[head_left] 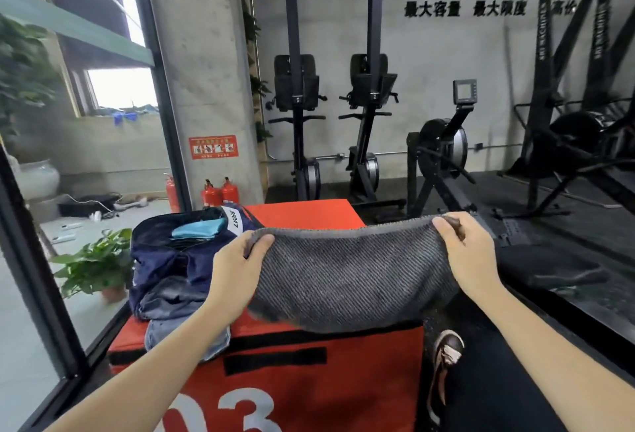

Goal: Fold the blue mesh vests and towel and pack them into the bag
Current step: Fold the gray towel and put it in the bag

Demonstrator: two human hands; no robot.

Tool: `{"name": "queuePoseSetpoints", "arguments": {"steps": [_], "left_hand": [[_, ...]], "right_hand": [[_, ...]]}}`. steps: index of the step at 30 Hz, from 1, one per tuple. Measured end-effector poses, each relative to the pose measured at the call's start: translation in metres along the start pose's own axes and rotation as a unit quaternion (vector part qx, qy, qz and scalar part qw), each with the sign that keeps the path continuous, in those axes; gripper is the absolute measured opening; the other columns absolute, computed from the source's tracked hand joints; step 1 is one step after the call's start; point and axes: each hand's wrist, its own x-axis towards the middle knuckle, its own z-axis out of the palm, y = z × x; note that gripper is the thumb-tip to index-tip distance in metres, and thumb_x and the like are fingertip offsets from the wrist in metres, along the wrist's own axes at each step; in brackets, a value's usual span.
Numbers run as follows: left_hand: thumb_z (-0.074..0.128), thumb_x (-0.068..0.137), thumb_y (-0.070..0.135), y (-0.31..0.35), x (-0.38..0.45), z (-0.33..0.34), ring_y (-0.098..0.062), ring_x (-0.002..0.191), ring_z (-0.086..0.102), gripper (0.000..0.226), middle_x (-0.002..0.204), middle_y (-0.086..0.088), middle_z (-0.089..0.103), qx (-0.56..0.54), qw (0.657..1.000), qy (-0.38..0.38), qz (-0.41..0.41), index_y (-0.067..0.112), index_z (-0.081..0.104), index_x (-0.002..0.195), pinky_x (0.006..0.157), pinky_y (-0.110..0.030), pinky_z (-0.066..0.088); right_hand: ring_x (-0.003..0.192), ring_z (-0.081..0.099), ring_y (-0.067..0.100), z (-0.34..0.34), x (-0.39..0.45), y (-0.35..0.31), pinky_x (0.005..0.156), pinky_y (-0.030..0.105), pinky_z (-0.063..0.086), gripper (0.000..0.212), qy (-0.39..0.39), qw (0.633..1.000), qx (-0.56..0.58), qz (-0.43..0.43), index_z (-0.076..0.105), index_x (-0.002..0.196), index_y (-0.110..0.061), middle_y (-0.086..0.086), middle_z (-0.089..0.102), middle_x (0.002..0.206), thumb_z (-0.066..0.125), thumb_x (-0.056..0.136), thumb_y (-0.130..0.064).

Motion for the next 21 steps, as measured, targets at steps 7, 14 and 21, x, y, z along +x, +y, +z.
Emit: {"name": "queuePoseSetpoints", "arguments": {"steps": [7, 14, 21], "left_hand": [[0.063, 0.095, 0.032, -0.045, 0.066, 0.048, -0.005, 0.069, 0.057, 0.019, 0.067, 0.011, 0.063, 0.069, 0.997, 0.002, -0.039, 0.022, 0.064, 0.079, 0.065, -0.025, 0.033], [0.060, 0.097, 0.029, -0.167, 0.111, 0.120, -0.019, 0.076, 0.063, 0.013, 0.077, 0.005, 0.067, 0.208, 0.964, -0.140, -0.091, 0.019, 0.069, 0.097, 0.066, -0.033, 0.041], [0.068, 0.089, 0.016, -0.240, 0.127, 0.150, -0.016, 0.076, 0.061, 0.013, 0.078, 0.003, 0.067, 0.237, 0.927, -0.257, -0.140, 0.025, 0.064, 0.098, 0.069, -0.028, 0.038]], "right_hand": [[0.085, 0.059, 0.003, 0.062, 0.060, 0.052, 0.070, 0.020, 0.037, 0.010, -0.076, 0.993, -0.075, 0.055, 0.067, 0.096, -0.023, -0.010, 0.068, 0.088, 0.062, 0.096, -0.030], [0.086, 0.063, 0.017, 0.143, 0.083, 0.156, 0.072, 0.027, 0.037, 0.010, -0.199, 0.959, -0.168, 0.110, 0.071, 0.095, -0.020, -0.005, 0.068, 0.086, 0.066, 0.094, -0.029], [0.088, 0.060, 0.008, 0.192, 0.110, 0.217, 0.065, 0.018, 0.039, 0.019, -0.395, 0.870, -0.238, 0.174, 0.070, 0.094, -0.026, -0.013, 0.064, 0.089, 0.073, 0.087, -0.043]]}}
